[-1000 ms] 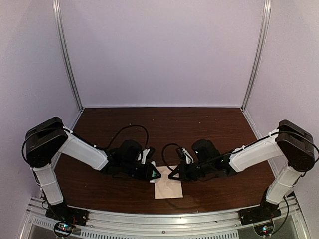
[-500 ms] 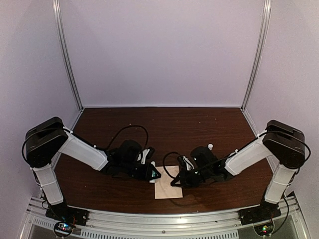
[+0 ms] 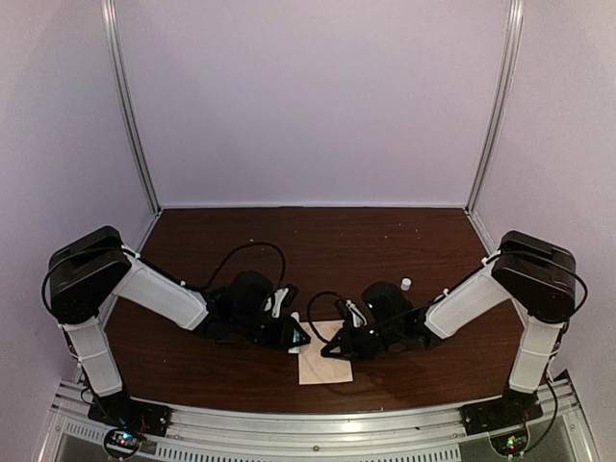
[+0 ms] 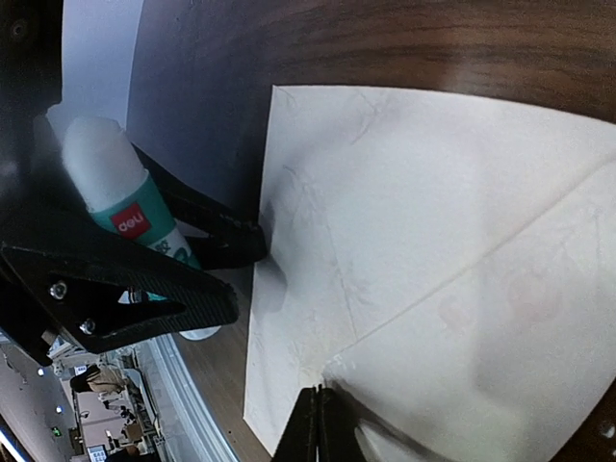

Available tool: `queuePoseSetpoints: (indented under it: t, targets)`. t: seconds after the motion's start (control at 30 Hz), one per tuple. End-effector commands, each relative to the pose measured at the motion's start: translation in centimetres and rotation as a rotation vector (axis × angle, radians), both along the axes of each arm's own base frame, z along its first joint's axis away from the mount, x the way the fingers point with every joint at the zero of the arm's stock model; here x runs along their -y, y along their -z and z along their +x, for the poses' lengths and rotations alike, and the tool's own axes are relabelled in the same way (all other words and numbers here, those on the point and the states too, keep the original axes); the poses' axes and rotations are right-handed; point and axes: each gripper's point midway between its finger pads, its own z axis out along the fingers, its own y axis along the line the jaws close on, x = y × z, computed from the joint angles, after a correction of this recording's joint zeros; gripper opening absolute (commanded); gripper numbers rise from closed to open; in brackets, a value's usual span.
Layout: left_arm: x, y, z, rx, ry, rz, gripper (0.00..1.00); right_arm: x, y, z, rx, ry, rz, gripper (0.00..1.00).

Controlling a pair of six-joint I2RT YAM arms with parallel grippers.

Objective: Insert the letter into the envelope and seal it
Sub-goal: Press the envelope flap on the envelope.

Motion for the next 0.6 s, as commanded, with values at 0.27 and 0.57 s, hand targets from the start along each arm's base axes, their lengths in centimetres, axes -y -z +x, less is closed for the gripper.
queuePoseSetpoints:
  t: [0.27,0.57]
  targets:
    - [-0.4,-0.3,-0.1,-0.006,-0.006,-0.001,0.00,1.1,2.8,0.9,-0.024,0.074,-0.098,0.00]
    - [-0.7,-0.3,-0.1,-0.002,-0.013,0.009,0.00,3.5,4.2,1.2,-0.054,0.152,-0.152,0.00]
